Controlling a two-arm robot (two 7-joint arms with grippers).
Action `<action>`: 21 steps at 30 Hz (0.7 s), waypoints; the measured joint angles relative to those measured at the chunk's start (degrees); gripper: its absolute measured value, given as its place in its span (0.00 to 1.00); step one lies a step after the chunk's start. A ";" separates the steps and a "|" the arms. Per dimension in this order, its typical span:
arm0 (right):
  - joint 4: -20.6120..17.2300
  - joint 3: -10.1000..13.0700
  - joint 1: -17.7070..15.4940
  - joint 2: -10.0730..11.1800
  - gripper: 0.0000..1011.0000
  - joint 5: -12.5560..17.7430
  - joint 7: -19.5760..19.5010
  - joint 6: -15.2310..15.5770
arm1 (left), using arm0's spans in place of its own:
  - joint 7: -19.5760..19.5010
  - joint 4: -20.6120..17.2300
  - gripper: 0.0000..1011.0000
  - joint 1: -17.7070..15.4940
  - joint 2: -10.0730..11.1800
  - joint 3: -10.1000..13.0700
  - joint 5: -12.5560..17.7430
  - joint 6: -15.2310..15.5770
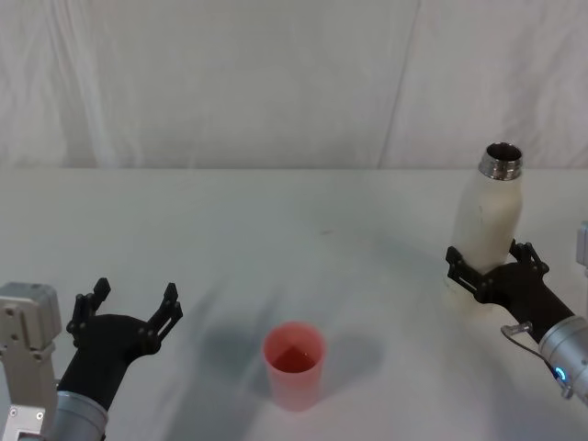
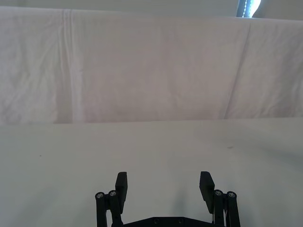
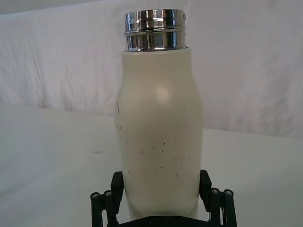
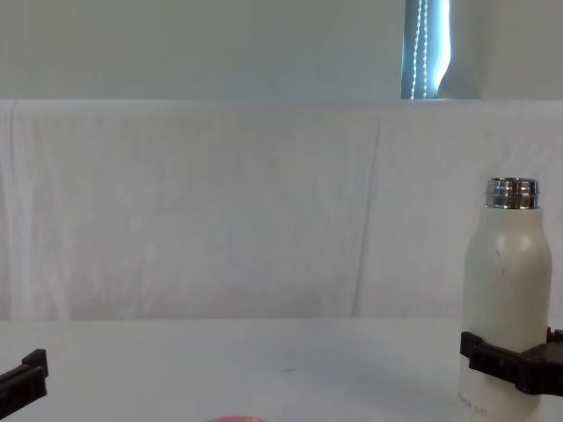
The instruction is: Grasp the thermos with one hand and pour water into the cup lid.
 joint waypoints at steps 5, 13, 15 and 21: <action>-0.01 0.00 0.00 0.02 0.99 0.03 0.01 0.02 | 0.00 0.00 0.99 0.00 0.00 0.00 0.00 0.00; -0.01 0.01 0.00 0.03 0.99 0.04 0.05 0.07 | 0.00 0.00 0.99 0.00 0.00 0.00 0.00 0.00; -0.01 0.01 0.00 0.03 0.99 0.04 0.06 0.08 | 0.00 0.00 0.99 0.00 0.00 0.01 0.00 0.00; -0.01 0.01 0.00 0.03 0.99 0.04 0.08 0.10 | 0.00 0.00 0.99 0.00 0.00 0.00 0.00 0.00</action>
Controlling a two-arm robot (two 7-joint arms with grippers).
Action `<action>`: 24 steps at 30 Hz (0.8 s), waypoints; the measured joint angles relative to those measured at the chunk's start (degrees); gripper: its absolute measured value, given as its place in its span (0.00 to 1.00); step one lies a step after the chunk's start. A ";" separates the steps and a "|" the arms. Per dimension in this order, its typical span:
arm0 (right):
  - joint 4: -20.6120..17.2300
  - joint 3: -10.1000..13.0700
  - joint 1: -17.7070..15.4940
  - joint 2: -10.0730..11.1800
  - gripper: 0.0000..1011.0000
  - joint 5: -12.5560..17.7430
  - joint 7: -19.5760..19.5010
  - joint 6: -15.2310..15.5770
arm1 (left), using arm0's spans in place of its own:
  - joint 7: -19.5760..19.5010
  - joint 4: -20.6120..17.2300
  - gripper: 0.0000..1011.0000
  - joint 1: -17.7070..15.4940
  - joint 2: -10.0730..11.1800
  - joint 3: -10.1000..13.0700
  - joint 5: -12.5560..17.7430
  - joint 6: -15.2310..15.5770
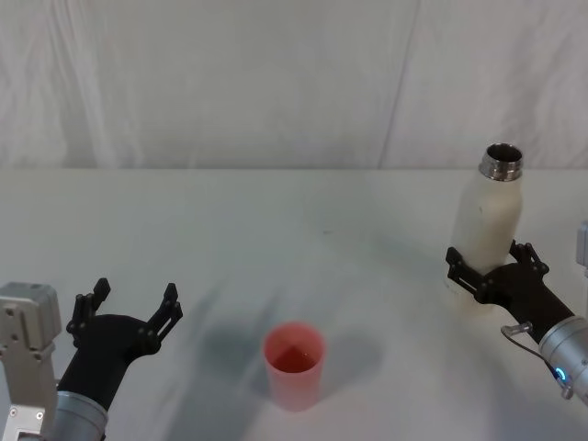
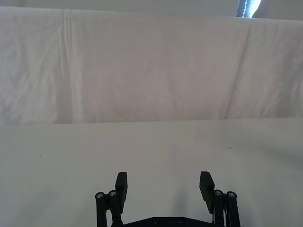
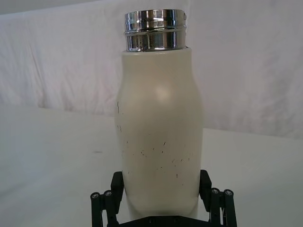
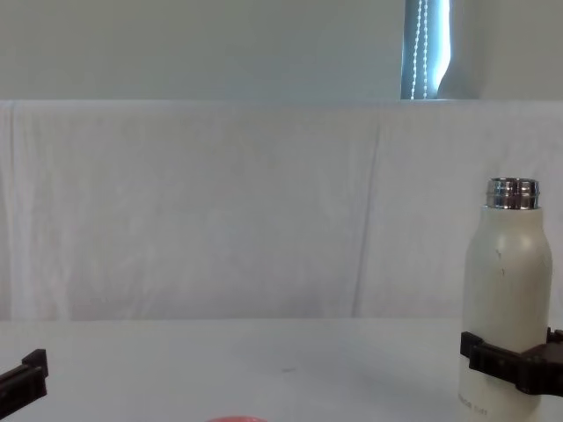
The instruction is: Grasp the thermos with one hand and pour water into the cup lid.
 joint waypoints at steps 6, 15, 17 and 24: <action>0.00 0.04 -0.07 0.02 0.99 0.02 0.08 -0.01 | 0.00 0.00 0.99 0.00 0.00 0.00 0.00 0.00; 0.00 0.17 -0.25 0.28 0.99 0.20 0.64 -0.15 | 0.00 0.00 0.99 0.00 0.00 0.00 0.00 0.00; -0.07 0.12 -0.29 0.40 0.99 0.20 0.75 -0.17 | 0.00 0.00 0.99 0.00 0.00 0.00 0.00 0.00; -0.37 -0.09 -0.50 0.79 0.99 0.14 1.12 -0.26 | 0.00 0.00 0.99 0.00 0.00 0.00 0.00 0.00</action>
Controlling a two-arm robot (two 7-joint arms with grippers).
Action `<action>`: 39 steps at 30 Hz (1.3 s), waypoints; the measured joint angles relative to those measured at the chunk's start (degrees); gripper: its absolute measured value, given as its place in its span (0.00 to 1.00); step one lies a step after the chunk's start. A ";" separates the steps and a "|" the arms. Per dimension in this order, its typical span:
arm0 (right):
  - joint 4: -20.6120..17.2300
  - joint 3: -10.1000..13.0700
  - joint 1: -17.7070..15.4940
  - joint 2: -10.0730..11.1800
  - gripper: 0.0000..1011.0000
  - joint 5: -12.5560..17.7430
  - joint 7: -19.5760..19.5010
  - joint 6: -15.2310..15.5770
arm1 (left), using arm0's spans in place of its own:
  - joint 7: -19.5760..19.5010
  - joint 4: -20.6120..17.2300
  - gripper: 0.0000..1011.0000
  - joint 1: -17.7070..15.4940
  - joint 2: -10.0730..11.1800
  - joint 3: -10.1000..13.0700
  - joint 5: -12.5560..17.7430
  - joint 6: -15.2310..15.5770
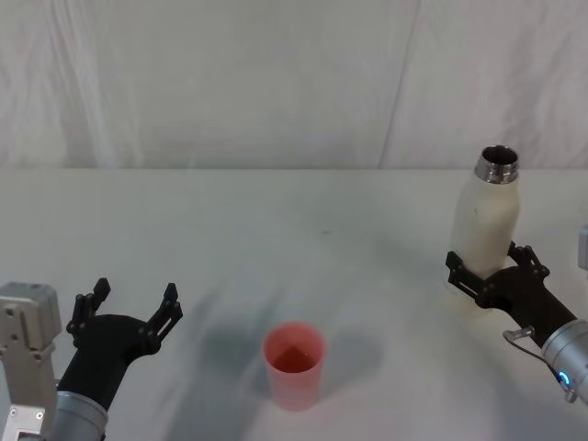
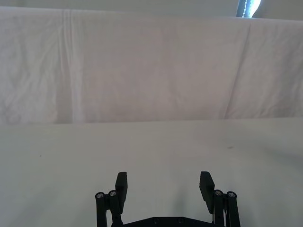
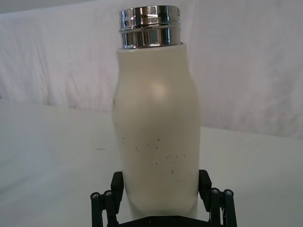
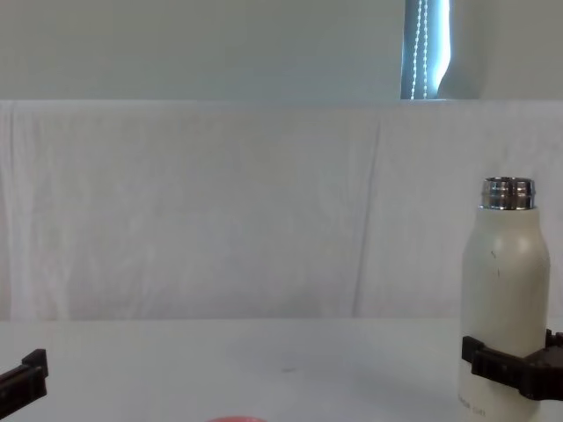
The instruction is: Grasp the thermos with one hand and pour water into the cup lid.
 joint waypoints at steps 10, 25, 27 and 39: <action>-0.81 -0.03 -0.71 0.48 0.99 0.03 0.27 -0.04 | 0.00 0.00 0.99 0.00 0.00 0.00 0.00 0.00; -2.87 0.98 -2.53 1.24 0.99 0.20 -0.44 0.16 | 0.00 0.00 0.99 0.00 0.00 0.00 0.00 0.00; -3.01 1.09 -2.72 1.31 0.99 0.20 -0.51 0.18 | 0.00 0.00 0.99 0.00 0.00 0.00 0.00 0.00; -5.31 1.78 -4.72 1.91 0.99 0.25 -0.98 0.59 | 0.00 0.00 0.99 0.00 0.00 0.00 0.00 0.00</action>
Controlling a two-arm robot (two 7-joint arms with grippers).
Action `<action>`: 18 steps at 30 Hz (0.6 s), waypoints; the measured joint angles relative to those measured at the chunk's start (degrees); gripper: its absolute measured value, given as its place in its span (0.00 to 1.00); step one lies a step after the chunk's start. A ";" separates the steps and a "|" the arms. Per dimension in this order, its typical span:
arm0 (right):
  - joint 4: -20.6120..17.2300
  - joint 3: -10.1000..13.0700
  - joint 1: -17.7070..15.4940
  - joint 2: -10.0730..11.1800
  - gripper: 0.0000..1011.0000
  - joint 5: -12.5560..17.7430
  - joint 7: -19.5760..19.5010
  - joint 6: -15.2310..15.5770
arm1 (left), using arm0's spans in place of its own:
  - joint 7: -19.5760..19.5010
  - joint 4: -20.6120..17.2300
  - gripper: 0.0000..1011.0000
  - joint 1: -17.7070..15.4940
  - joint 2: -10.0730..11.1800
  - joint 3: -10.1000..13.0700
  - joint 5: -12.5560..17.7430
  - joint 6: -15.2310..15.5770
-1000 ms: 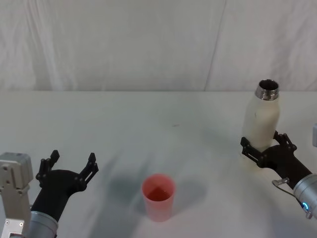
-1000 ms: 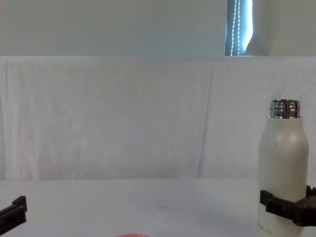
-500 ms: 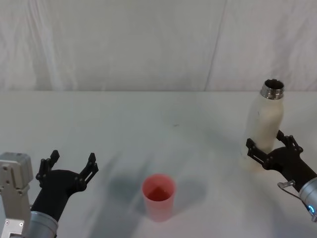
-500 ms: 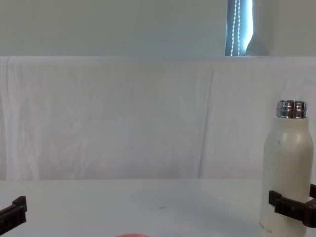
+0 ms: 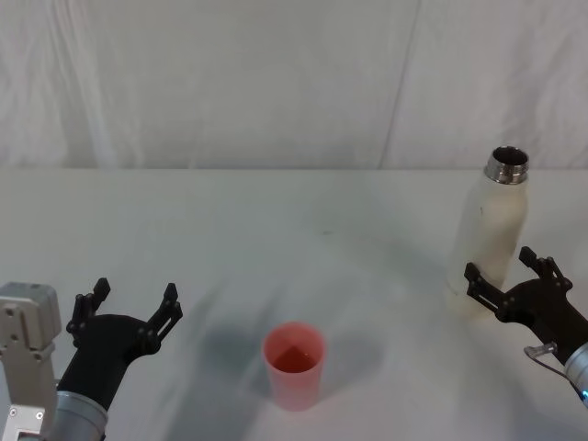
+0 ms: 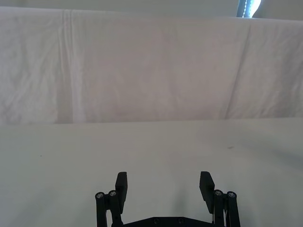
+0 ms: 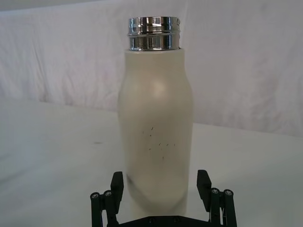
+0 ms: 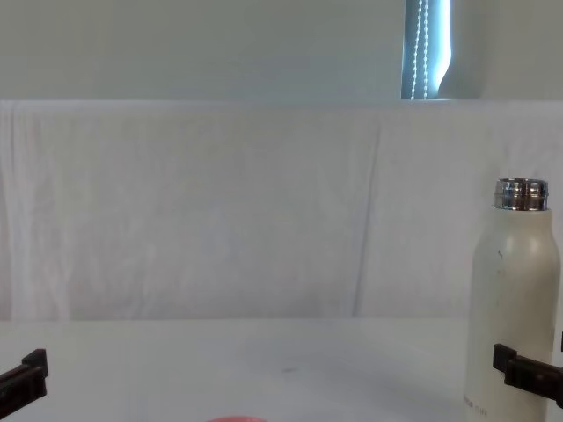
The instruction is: Grasp the thermos with one hand and pour water into the cup lid.
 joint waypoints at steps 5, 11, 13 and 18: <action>-2.95 0.43 -2.32 0.57 0.99 -0.21 -0.47 0.32 | 0.00 0.00 0.99 0.00 0.00 0.00 0.00 0.00; -6.21 1.09 -4.76 1.34 0.99 -0.20 -0.58 0.58 | 0.00 0.00 0.99 0.00 0.00 0.00 0.00 0.00; -7.62 1.38 -5.95 1.67 0.99 0.00 -0.57 0.70 | 0.00 0.00 0.99 0.00 0.00 0.00 0.00 0.00; -10.50 1.90 -8.20 2.17 0.99 0.53 -0.54 0.88 | 0.00 0.00 0.99 0.00 0.00 0.00 0.00 0.00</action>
